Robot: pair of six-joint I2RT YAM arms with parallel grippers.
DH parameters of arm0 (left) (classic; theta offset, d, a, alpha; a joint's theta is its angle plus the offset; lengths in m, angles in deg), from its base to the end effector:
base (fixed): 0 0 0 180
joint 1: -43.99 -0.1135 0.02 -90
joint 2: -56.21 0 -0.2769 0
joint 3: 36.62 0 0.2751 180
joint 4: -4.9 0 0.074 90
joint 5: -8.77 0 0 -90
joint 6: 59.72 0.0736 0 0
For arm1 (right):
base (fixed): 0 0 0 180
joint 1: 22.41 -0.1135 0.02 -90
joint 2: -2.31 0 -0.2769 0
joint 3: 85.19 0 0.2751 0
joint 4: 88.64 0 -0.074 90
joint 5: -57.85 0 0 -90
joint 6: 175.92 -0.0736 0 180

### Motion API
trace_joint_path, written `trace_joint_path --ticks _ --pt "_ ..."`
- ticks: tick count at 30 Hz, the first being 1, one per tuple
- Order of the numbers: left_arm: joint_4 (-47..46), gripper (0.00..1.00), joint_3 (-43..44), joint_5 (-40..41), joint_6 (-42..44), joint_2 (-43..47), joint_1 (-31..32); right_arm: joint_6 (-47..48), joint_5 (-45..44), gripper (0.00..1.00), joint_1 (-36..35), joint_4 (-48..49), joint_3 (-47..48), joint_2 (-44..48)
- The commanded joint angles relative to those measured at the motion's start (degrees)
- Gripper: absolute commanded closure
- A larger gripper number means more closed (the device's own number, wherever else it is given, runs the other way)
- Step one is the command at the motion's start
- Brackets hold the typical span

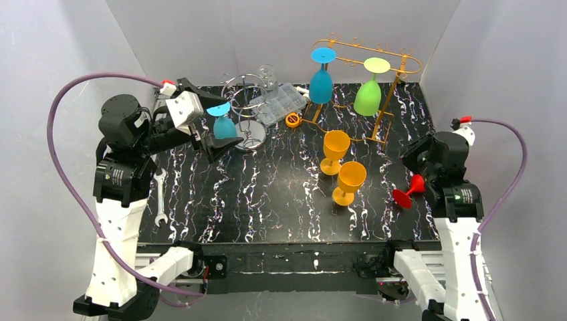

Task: Place the wine glass upside down on the wine glass rack

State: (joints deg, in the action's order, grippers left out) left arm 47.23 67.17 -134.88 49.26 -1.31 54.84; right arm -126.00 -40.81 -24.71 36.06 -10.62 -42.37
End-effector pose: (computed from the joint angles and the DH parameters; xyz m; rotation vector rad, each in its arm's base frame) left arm 0.1645 -0.0919 0.5540 1.0706 1.1338 -0.5875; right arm 0.1945 -0.0033 0.3823 0.7458 1.8809 0.3191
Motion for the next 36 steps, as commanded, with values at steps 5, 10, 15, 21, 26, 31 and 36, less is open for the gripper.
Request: trace_joint_path --ticks 5,10,15,21,26,31,36 --pt "-4.5 0.01 1.0 -1.6 -2.6 -2.0 0.2 3.6 -18.5 0.26 0.5 5.1 -4.4 -16.2" --pt "-3.1 0.01 1.7 -1.6 -2.7 -2.0 0.1 3.1 -24.0 0.02 4.0 5.4 -5.8 -23.7" --pt "-0.8 0.01 3.0 -1.5 -2.6 -2.1 0.2 1.3 -22.1 0.02 5.8 3.7 -9.9 -21.0" --pt "-0.2 0.01 3.3 -1.8 -2.8 -1.6 0.2 -0.1 -24.4 0.02 6.3 -2.7 -12.0 -16.9" --pt "0.1 0.01 4.2 -1.7 -2.9 -2.0 0.2 -1.0 -21.1 0.02 10.1 1.2 -15.5 -19.7" --pt "0.6 0.01 4.2 -1.5 -2.7 -1.9 0.2 -0.9 -15.9 0.04 12.9 6.9 -18.6 -24.5" --pt "1.5 0.01 4.1 -0.9 -2.6 -1.3 0.2 -0.9 -11.8 0.11 12.9 14.1 -21.4 -27.6"
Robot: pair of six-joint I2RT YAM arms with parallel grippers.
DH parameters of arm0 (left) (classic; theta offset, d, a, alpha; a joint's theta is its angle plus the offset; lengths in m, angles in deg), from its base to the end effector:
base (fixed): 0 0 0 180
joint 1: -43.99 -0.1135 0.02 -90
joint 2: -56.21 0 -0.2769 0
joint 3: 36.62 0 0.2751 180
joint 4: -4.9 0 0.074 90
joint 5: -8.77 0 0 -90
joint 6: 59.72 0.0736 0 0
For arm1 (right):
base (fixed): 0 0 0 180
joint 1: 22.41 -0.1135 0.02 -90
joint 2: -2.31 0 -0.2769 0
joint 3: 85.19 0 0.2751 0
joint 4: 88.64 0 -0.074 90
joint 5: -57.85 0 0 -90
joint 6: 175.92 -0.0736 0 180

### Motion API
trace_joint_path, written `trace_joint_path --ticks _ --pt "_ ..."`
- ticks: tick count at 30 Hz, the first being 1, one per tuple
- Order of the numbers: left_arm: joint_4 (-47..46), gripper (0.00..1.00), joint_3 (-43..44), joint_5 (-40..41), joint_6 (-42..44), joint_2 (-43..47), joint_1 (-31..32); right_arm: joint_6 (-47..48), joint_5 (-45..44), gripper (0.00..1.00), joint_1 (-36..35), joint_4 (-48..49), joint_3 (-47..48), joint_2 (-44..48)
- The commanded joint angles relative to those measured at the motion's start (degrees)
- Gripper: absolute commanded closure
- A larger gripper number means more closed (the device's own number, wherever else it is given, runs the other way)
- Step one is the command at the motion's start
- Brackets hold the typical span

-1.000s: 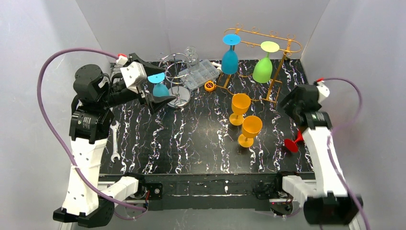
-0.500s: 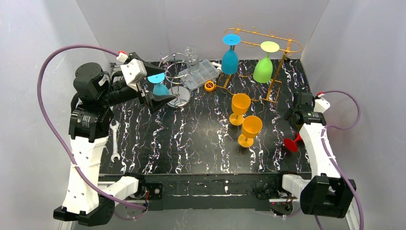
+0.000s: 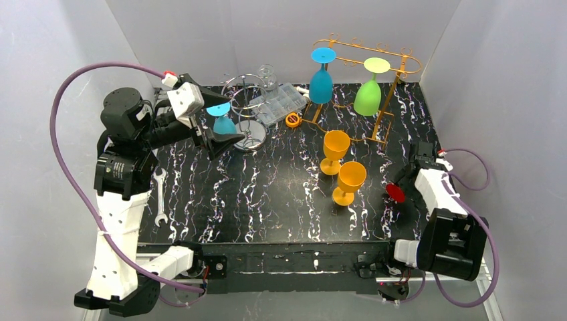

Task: Place the wine glass upside down on the wine glass rack

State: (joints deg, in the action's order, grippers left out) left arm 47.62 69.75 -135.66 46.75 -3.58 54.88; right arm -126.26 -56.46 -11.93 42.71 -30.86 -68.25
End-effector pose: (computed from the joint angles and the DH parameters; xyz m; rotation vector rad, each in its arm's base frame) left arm 0.1716 -0.0940 0.5605 1.0578 1.1545 -0.6333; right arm 0.2422 -0.0756 0.1700 1.2221 2.2833 -0.3899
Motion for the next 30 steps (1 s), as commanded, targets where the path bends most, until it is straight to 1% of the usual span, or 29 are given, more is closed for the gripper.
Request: trace_joint_path --ticks 1,4,9,10,13,14,16,21,24,26,30 --pt "1.2 0.01 1.5 -0.1 -0.2 1.2 0.2 -0.6 4.4 0.13 0.2 8.1 -1.2 -2.3" --pt "1.3 0.01 1.9 -0.2 -0.8 1.3 0.2 -0.7 5.1 0.17 0.2 9.3 -0.9 -4.6" --pt "1.5 0.01 2.9 -0.3 -1.4 0.8 0.2 -1.8 8.2 0.29 0.1 11.5 -0.8 -7.9" --pt "1.5 0.01 3.2 0.0 -1.5 0.7 0.2 -1.8 9.0 0.33 0.1 12.4 -1.1 -8.1" --pt "1.8 0.01 3.3 1.0 -2.1 0.7 0.1 -2.2 10.6 0.59 0.1 14.8 -2.5 -8.1" --pt "2.1 0.01 3.3 1.2 -1.9 0.8 0.1 -2.4 10.9 0.64 0.1 15.5 -3.0 -8.1" --pt "2.4 0.01 2.7 1.1 -1.4 1.1 0.1 -2.7 11.1 0.70 0.1 15.8 -3.4 -8.5" --pt "2.4 0.01 2.9 0.4 -2.3 0.4 0.2 -2.4 10.2 0.78 0.1 14.8 -2.8 -6.8" --pt "2.4 0.01 3.1 -0.1 -2.3 0.3 0.2 -2.4 10.4 0.92 0.1 14.2 -1.9 -2.5" --pt "2.4 0.01 3.1 -0.6 -2.2 0.2 0.2 -1.9 10.5 0.98 0.1 12.9 -0.8 0.6" --pt "2.1 0.00 2.3 -1.2 -2.2 0.3 0.2 -1.5 10.6 0.99 -0.9 8.6 2.3 4.9"
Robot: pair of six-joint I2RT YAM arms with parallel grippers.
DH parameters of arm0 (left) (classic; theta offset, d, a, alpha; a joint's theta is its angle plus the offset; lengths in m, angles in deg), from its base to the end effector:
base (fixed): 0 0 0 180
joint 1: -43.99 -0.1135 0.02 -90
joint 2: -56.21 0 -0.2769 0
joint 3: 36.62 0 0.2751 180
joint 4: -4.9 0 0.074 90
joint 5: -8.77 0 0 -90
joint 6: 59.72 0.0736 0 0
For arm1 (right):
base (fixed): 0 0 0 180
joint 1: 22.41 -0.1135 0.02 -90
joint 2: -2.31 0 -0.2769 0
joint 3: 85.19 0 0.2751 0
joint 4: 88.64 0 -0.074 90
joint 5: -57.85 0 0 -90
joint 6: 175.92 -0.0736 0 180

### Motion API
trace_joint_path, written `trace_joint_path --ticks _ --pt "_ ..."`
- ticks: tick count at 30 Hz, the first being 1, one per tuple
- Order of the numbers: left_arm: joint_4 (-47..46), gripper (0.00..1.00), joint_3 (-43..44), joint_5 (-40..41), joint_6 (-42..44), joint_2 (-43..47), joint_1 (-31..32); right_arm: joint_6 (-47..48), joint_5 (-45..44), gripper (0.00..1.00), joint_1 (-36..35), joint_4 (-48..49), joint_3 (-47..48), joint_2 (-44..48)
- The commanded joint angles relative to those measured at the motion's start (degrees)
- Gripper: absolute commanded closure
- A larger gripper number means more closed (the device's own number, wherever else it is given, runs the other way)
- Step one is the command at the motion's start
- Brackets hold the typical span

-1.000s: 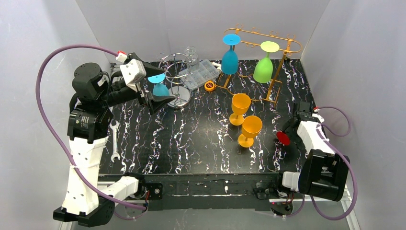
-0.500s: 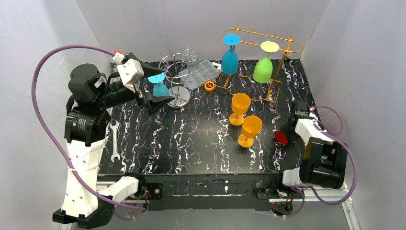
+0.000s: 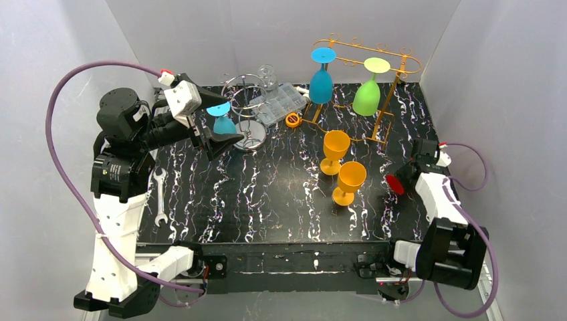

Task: Place the wine glass upside down on the wine glass rack

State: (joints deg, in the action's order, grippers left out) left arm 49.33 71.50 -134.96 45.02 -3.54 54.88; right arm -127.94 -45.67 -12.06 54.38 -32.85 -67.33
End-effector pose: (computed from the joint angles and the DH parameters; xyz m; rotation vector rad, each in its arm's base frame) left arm 0.1661 -0.0924 0.5664 1.0335 1.1764 -0.6473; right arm 0.2638 -0.0657 0.1731 1.1793 2.1836 -0.0648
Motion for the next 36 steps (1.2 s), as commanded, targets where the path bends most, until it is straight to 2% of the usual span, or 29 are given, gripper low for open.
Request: trace_joint_path --ticks 1,8,15,18,19,21,23,25,26,27,28,29,31,35,36 --pt "0.3 0.01 0.3 -2.0 -0.5 0.3 0.1 0.1 0.1 0.99 -1.1 -3.7 4.8 4.9" --pt "-0.5 0.01 -1.1 -2.6 0.4 1.3 0.2 -0.5 0.5 0.99 -6.1 -11.9 12.7 11.4" --pt "-2.7 0.01 -1.9 -1.5 0.1 0.8 0.1 -0.3 7.4 0.99 -10.2 -11.5 19.8 20.6" --pt "-4.3 0.01 -1.9 -0.9 -0.3 0.6 0.2 3.5 17.3 0.99 -12.8 -11.3 24.0 22.6" --pt "-5.6 0.01 -1.7 -1.0 -0.7 0.6 0.2 6.7 26.0 0.99 -13.8 -8.2 25.1 22.9" --pt "-7.0 0.01 0.4 0.0 -4.0 -0.5 0.1 11.6 41.9 0.99 -16.8 -2.7 28.8 19.9" --pt "-9.1 0.01 0.4 -5.8 -3.5 -0.2 0.2 15.0 49.0 0.99 -21.6 -2.3 31.9 16.3" --pt "-12.5 0.01 -1.2 -8.6 -5.3 0.5 0.1 16.9 47.7 0.99 -27.4 -3.5 34.1 14.9" --pt "-13.0 0.01 -1.1 -9.8 -6.3 0.2 0.2 18.4 45.5 0.99 -32.7 -5.5 36.2 12.8" --pt "-13.3 0.01 0.0 -12.2 -9.1 -1.1 0.1 22.0 41.6 0.99 -43.9 -7.8 40.2 7.7" --pt "-13.3 0.01 0.7 -13.6 -10.1 -2.1 0.2 26.5 37.5 0.99 -52.1 -12.7 46.0 1.4" --pt "-12.6 0.01 1.0 -14.4 -9.9 -2.7 0.2 29.0 37.4 0.99 -55.3 -16.7 50.1 -2.4" --pt "-7.9 0.01 3.2 -16.4 -8.3 -4.4 0.1 34.2 38.1 0.99 -58.6 -23.5 59.7 -9.7" --pt "-6.7 0.01 3.0 -18.9 -10.8 -5.1 0.1 37.4 37.6 0.99 -59.5 -28.6 66.5 -13.7" --pt "-6.2 0.05 2.7 -19.0 -11.3 -5.2 0.2 37.8 37.6 0.99 -59.6 -29.3 67.7 -14.0"
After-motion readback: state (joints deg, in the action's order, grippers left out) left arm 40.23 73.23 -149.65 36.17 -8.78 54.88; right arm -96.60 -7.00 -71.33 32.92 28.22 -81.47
